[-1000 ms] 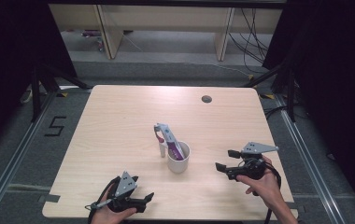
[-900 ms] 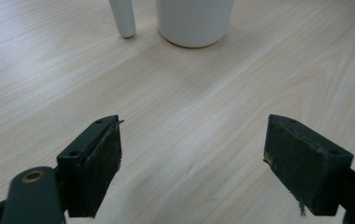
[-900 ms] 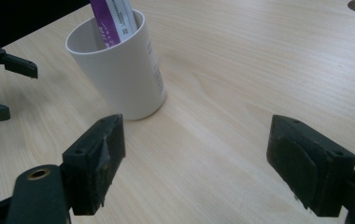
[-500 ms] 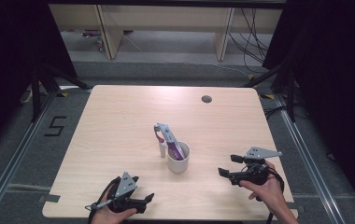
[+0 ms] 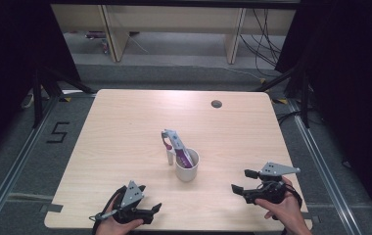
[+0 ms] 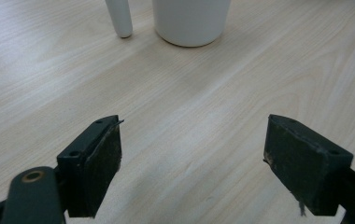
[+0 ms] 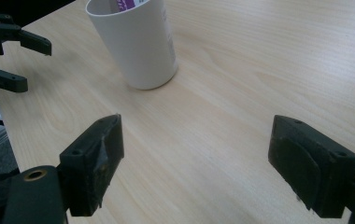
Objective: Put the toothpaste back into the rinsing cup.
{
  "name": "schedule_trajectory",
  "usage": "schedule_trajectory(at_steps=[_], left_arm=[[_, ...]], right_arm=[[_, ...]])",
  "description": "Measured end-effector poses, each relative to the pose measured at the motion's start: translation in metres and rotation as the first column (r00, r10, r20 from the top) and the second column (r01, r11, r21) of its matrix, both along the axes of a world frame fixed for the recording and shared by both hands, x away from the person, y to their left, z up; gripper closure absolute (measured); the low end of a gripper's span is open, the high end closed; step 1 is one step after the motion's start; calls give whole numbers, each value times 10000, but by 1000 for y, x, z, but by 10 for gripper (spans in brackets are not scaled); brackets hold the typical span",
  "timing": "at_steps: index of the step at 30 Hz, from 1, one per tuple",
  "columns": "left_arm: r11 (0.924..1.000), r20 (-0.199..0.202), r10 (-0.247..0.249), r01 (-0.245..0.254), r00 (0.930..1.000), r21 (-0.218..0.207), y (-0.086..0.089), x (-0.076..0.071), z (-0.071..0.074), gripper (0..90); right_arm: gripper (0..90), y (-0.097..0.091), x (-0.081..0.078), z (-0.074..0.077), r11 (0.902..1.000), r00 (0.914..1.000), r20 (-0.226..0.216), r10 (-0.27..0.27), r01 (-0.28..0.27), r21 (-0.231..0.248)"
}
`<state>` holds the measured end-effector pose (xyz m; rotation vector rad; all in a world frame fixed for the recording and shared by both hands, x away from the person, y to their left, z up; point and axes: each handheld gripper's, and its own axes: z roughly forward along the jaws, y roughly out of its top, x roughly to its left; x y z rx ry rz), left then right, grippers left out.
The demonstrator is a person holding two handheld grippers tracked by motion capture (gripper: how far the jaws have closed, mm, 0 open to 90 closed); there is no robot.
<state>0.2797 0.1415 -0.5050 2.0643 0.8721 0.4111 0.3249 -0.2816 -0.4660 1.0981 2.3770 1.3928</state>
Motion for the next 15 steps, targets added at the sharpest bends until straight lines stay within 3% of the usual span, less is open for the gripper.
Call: schedule_trajectory(at_steps=[1, 2, 3, 4, 5, 6, 7, 15], left_arm=[[10000, -3, 5, -5, 10000, -3, 0, 0, 0, 188], [10000, -1, 6, -6, 10000, -7, 0, 0, 0, 188], [10000, -2, 7, -7, 10000, -6, 0, 0, 0, 188], [10000, -1, 2, -2, 10000, 1, 0, 0, 0, 188], [10000, 0, 6, -6, 10000, 3, 0, 0, 0, 188], [10000, 11, 0, 0, 10000, 8, 0, 0, 0, 188], [10000, 8, -5, 5, 10000, 8, 0, 0, 0, 188], [10000, 26, -7, 7, 10000, -4, 0, 0, 0, 188]], right_arm=[[186, 0, -2, 0, 10000, 9997, -241, -75, 76, 36], [179, -1, -2, -1, 9999, 9999, 163, -43, 45, -119], [172, 0, -4, -2, 10000, 9998, -183, -86, 86, -7], [165, -1, -3, -3, 10000, 10000, -64, -20, 19, -92], [165, -1, -6, -3, 9999, 9997, -239, -79, 76, -134], [165, -2, -6, -3, 9995, 10000, 26, -45, 45, -309], [165, -1, -7, -4, 9999, 9999, -160, -44, 42, -155], [165, -5, -14, -7, 9993, 9999, -105, -114, 110, -370]])
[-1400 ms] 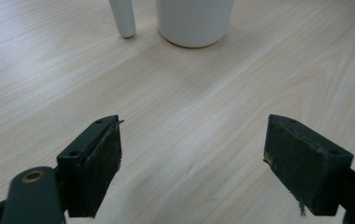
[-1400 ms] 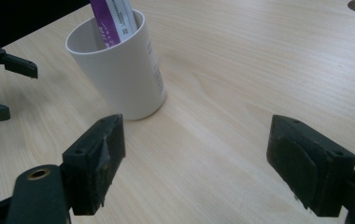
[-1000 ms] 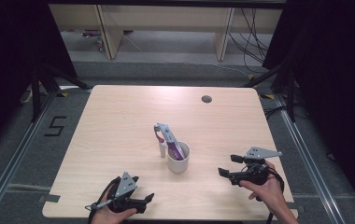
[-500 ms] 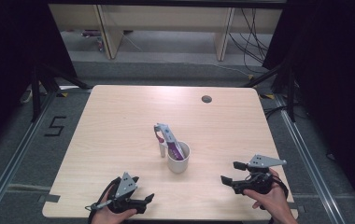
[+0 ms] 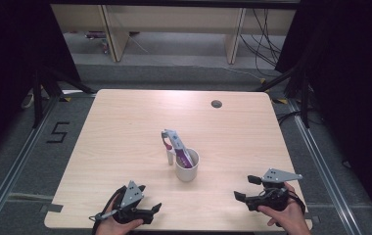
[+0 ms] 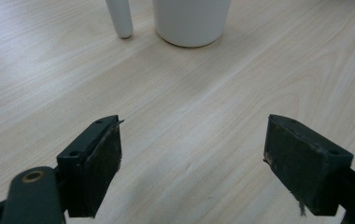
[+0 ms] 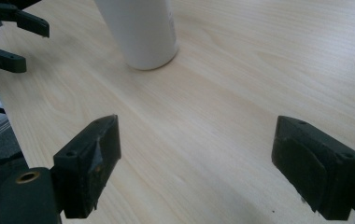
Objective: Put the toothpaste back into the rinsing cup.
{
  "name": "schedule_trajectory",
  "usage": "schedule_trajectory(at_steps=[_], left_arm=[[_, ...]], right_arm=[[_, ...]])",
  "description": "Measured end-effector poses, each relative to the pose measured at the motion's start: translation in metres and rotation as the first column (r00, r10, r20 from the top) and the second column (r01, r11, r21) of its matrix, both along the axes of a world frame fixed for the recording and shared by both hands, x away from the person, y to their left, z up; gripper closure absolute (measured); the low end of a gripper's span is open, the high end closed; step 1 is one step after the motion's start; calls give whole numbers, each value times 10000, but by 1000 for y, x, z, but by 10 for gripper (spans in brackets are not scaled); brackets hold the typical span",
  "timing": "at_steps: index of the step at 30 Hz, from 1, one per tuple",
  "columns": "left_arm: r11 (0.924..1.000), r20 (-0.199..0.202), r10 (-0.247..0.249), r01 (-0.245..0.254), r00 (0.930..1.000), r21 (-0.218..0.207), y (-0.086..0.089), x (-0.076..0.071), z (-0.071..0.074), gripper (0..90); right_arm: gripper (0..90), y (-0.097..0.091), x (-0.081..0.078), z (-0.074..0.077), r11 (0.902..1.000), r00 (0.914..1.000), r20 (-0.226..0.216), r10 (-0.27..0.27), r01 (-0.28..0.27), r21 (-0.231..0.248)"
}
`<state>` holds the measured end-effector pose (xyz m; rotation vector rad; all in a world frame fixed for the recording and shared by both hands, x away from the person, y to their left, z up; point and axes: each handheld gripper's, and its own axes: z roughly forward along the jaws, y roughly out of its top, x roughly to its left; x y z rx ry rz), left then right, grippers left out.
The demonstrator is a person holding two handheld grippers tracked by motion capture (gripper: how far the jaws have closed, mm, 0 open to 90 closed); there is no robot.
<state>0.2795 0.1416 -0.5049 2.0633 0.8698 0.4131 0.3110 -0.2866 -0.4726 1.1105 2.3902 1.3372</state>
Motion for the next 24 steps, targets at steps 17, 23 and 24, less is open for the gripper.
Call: schedule_trajectory(at_steps=[17, 23, 24], left_arm=[[10000, -30, 7, -7, 10000, 9, -1, 0, -1, 188], [10000, -19, -4, 4, 10000, 43, 0, 0, 0, 188], [10000, -33, 2, -2, 10000, 96, 0, -1, 0, 188]], right_arm=[[160, -10, -11, -8, 9987, 9997, -126, -211, 205, -461], [160, -10, -17, -11, 9986, 9974, -616, -362, 337, -411], [161, -13, -16, -12, 9980, 9991, -351, -252, 231, -580]])
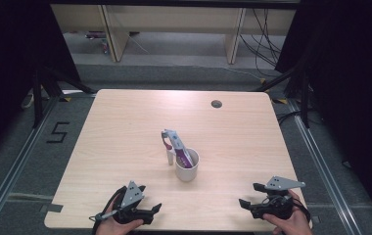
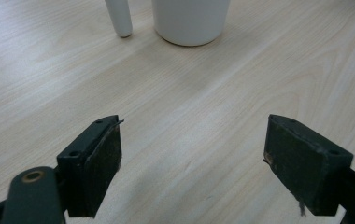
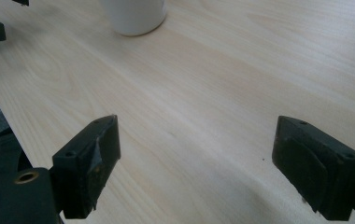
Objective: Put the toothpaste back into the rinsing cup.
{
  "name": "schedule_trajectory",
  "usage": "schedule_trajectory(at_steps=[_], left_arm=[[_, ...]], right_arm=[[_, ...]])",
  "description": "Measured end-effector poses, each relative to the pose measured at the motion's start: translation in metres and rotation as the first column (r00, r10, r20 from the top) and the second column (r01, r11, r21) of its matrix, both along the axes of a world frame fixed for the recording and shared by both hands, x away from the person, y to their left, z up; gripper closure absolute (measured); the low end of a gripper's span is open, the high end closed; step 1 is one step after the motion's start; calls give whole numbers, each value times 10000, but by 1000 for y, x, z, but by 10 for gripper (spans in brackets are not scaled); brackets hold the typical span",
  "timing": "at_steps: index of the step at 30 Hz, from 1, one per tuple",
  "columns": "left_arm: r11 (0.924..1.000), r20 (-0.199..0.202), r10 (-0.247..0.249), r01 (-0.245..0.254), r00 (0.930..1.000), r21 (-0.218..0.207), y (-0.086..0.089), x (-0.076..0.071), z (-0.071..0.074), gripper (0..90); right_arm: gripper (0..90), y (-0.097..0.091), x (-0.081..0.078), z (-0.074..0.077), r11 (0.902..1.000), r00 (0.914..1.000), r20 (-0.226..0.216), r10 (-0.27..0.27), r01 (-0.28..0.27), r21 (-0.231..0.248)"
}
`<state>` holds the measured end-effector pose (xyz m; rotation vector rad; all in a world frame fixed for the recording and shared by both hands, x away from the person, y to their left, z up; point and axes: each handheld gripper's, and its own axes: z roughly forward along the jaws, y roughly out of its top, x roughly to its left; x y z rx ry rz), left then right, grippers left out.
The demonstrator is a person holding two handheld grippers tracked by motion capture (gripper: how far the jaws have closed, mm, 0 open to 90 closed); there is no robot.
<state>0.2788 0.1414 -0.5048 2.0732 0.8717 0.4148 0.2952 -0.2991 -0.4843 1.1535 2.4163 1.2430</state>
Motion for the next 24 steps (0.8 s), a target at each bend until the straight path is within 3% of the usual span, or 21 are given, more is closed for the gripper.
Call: schedule_trajectory(at_steps=[1, 3, 4, 5, 6, 8, 9, 12, 13, 16, 17, 18, 19, 21, 24], left_arm=[[10000, 0, 0, 0, 10000, 0, 0, 0, 0, 188], [10000, 3, -8, 8, 10000, -26, 0, 0, 0, 188], [10000, -4, -4, 4, 10000, -26, 0, 0, 0, 188], [10000, 3, 8, -8, 10000, -38, 0, 0, 0, 188], [10000, 18, 19, -19, 10000, -20, 0, 0, 0, 188], [9999, 18, 55, -55, 10000, -107, -1, -1, -1, 188], [10000, 29, 41, -41, 10000, 20, -1, -1, -1, 188], [10000, 47, 2, -2, 10000, -56, -3, -1, -2, 188], [9999, 43, -117, 117, 9999, 107, -3, -1, -1, 188], [10000, 60, -59, 59, 10000, 42, -5, -2, -2, 188], [9993, 87, -138, 135, 9999, 335, -4, -1, -1, 188], [9993, 83, -155, 152, 9998, 346, -4, -1, -1, 188], [9995, 65, -173, 172, 9998, 267, -5, -1, -2, 188], [9995, 62, -187, 186, 9998, 258, -5, -2, -2, 188], [9998, 79, -117, 116, 9999, 157, -7, -2, -3, 188]], right_arm=[[160, 0, -2, 0, 9999, 9997, -215, -102, 102, 8], [160, -1, -1, -2, 10000, 10000, 18, -64, 64, -71], [161, 0, -4, -3, 9998, 9990, -401, -178, 178, 1], [161, -1, -3, -3, 9997, 9999, -147, -88, 84, -219], [160, 0, -5, -4, 9996, 9990, -376, -241, 236, -133], [161, -1, -5, -5, 9988, 9997, -178, -172, 164, -460], [160, -1, -7, -5, 9988, 9992, -347, -215, 199, -448], [160, -1, -7, -8, 9981, 9994, -295, -192, 174, -584], [161, -1, -8, -8, 9967, 9994, -185, -287, 272, -765], [161, 0, -7, -9, 9962, 9997, -149, -201, 188, -852], [161, 0, -7, -10, 9959, 9998, -103, -175, 165, -891], [161, 2, -9, -10, 9962, 9991, -309, -290, 263, -836], [161, 1, -7, -10, 9956, 9999, -153, -42, 27, -937], [161, 1, -7, -10, 9949, 9999, -37, -100, 96, -1007], [161, 1, -7, -11, 9946, 9999, -140, -69, 55, -1032]])
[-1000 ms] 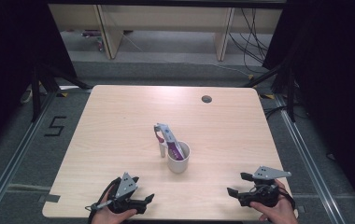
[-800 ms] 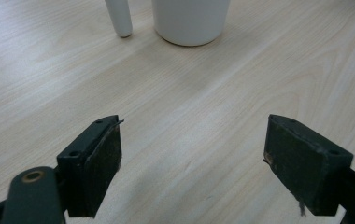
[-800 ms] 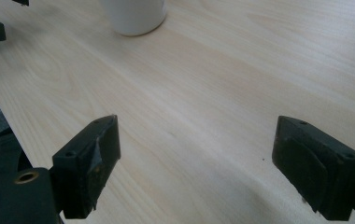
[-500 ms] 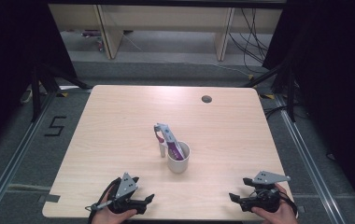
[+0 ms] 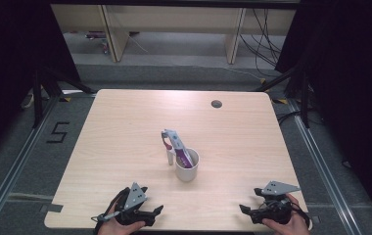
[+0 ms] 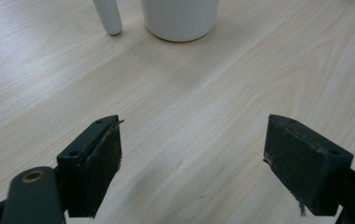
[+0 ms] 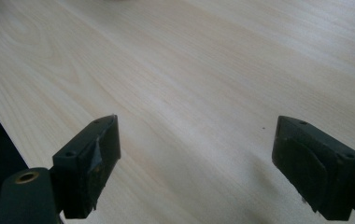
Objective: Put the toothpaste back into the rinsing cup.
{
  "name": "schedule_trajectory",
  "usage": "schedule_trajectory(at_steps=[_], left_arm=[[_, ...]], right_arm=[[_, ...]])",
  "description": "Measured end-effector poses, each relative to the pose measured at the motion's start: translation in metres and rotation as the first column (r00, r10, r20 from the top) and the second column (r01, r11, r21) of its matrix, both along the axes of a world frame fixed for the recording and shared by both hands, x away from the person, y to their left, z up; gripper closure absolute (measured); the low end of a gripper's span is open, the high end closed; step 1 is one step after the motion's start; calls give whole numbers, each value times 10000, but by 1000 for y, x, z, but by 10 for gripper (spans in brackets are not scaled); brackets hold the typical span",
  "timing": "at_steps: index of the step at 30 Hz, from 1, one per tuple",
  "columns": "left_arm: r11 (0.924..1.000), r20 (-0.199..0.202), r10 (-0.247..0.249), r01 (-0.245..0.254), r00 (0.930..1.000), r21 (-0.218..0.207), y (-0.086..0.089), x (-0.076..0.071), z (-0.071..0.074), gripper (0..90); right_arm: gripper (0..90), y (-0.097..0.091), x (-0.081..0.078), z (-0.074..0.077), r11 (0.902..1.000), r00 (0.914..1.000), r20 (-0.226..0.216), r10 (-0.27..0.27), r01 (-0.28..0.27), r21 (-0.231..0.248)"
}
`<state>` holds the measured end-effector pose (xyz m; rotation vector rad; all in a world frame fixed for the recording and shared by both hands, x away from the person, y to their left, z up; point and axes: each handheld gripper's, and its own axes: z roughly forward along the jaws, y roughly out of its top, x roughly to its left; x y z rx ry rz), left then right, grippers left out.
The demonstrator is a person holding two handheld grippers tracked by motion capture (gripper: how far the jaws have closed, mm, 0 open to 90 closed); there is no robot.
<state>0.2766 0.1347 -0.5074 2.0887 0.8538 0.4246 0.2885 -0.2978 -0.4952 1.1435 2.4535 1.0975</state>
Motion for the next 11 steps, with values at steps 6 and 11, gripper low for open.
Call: schedule_trajectory(at_steps=[6, 11], left_arm=[[9999, -22, -60, 60, 10000, 84, 1, 0, 0, 188], [10000, -15, -6, 6, 10000, -5, 0, 0, 0, 188]], right_arm=[[161, 2, -1, 0, 10000, 9995, -296, -64, 66, 61], [161, 1, 0, -1, 10000, 9995, -321, -42, 44, 73]])
